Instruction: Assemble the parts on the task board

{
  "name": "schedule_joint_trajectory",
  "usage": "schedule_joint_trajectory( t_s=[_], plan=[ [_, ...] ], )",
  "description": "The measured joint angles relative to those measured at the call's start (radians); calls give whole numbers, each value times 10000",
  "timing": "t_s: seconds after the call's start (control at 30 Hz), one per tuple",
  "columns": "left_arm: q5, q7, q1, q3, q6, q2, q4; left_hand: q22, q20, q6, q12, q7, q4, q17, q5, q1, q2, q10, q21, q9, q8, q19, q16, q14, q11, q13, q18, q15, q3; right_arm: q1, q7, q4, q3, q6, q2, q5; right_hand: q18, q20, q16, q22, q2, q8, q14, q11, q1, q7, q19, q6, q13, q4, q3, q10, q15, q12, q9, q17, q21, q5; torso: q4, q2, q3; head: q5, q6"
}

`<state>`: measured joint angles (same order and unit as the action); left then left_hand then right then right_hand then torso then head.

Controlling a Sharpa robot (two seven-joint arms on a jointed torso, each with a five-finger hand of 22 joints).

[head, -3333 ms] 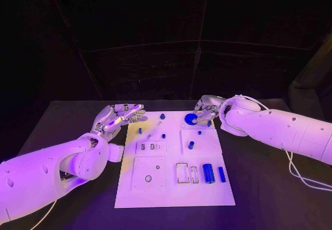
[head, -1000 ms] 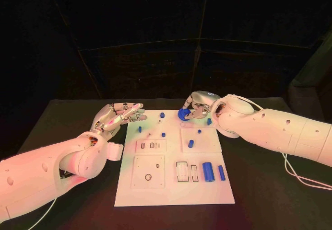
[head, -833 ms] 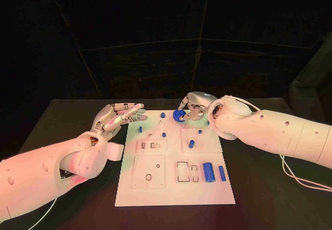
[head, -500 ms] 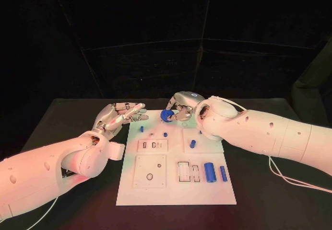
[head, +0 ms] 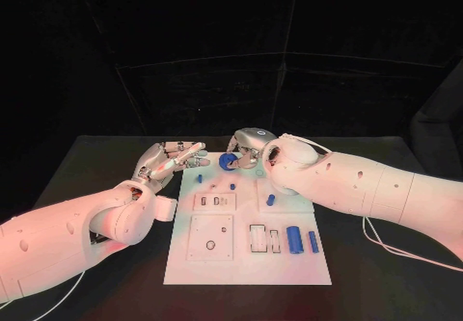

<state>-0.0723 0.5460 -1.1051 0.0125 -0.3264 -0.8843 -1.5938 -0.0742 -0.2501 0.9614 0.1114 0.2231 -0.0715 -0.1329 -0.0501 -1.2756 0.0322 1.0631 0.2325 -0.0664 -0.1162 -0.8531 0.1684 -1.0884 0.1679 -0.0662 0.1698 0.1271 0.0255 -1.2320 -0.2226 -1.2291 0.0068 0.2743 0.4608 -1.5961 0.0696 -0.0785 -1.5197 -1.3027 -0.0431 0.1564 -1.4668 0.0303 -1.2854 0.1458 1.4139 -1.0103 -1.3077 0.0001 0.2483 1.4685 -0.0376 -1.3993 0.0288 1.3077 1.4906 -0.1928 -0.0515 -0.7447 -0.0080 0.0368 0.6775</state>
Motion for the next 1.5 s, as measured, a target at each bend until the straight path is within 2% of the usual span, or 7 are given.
schedule_joint_trajectory(
  t_s=[0.4,0.63,0.77,0.9,1.2,1.43,1.5],
  plan=[
    [0,-5,-3,0,-2,4,2,8,0,0,0,0,0,0,0,0,0,0,0,0,0,0,0,0,0,0,0,0,0,23,-124,189,-6,-463,-161,-166,1,0,0,43,-186,-179,0,1,186,-25,0,-226,0,0,-1,1,1,216,6,-1,0,5,12,0,0,-6,44],
    [-1,-8,-6,0,-3,5,0,8,0,0,0,0,0,8,0,0,0,0,-7,0,39,0,-38,0,0,8,0,0,0,27,-202,245,-8,-620,-221,-262,1,-39,1,81,-406,-420,0,110,407,-155,-40,-205,1,76,-76,-35,74,345,398,-2,0,5,12,0,-1,-14,49],
    [-1,-12,-9,0,-4,5,-4,8,0,0,0,0,0,8,0,0,0,0,-38,0,39,0,-38,0,0,8,0,0,0,28,-247,282,-9,-653,-257,-313,0,-93,1,118,-543,-734,-1,231,650,-5,-93,278,1,253,-297,-84,145,490,390,-2,0,140,12,0,-1,-32,45],
    [-1,-16,-10,0,-5,5,-5,17,0,0,0,0,0,8,0,0,0,0,-38,0,38,0,-38,0,0,8,1,0,0,28,-271,301,-11,-686,-292,-350,0,-151,1,130,-645,-820,0,273,914,60,-107,412,1,488,-638,-127,217,557,379,-2,-1,219,15,1,-1,-38,40],
    [-1,-24,-13,-1,-7,7,-1,17,0,0,0,0,0,8,0,0,0,0,-38,0,38,0,-38,0,0,7,0,0,0,28,-314,337,-13,-793,-307,-381,1,-199,1,129,-602,-870,0,289,1080,60,-127,412,1,930,-1136,-143,216,557,392,-3,-1,219,16,0,0,-26,49],
    [-1,-32,-17,-1,-9,5,-1,16,0,0,0,0,28,7,0,0,0,0,-38,0,37,0,-37,0,0,6,0,0,-28,29,-360,356,-16,-948,-272,-374,1,-198,1,129,-512,-870,36,289,1169,60,-127,411,1,1088,-1293,-143,252,557,401,-3,-1,218,16,1,1,-24,49],
    [-1,-34,-17,-1,-9,2,-1,16,0,0,0,0,28,8,0,0,0,0,-38,0,37,0,-37,0,0,6,1,0,-28,30,-359,293,-17,-893,-191,-357,1,-198,1,117,-513,-870,36,324,1169,60,-127,411,1,1156,-1361,-108,252,557,415,-3,-1,-29,16,0,4,-24,39]
  ],
)
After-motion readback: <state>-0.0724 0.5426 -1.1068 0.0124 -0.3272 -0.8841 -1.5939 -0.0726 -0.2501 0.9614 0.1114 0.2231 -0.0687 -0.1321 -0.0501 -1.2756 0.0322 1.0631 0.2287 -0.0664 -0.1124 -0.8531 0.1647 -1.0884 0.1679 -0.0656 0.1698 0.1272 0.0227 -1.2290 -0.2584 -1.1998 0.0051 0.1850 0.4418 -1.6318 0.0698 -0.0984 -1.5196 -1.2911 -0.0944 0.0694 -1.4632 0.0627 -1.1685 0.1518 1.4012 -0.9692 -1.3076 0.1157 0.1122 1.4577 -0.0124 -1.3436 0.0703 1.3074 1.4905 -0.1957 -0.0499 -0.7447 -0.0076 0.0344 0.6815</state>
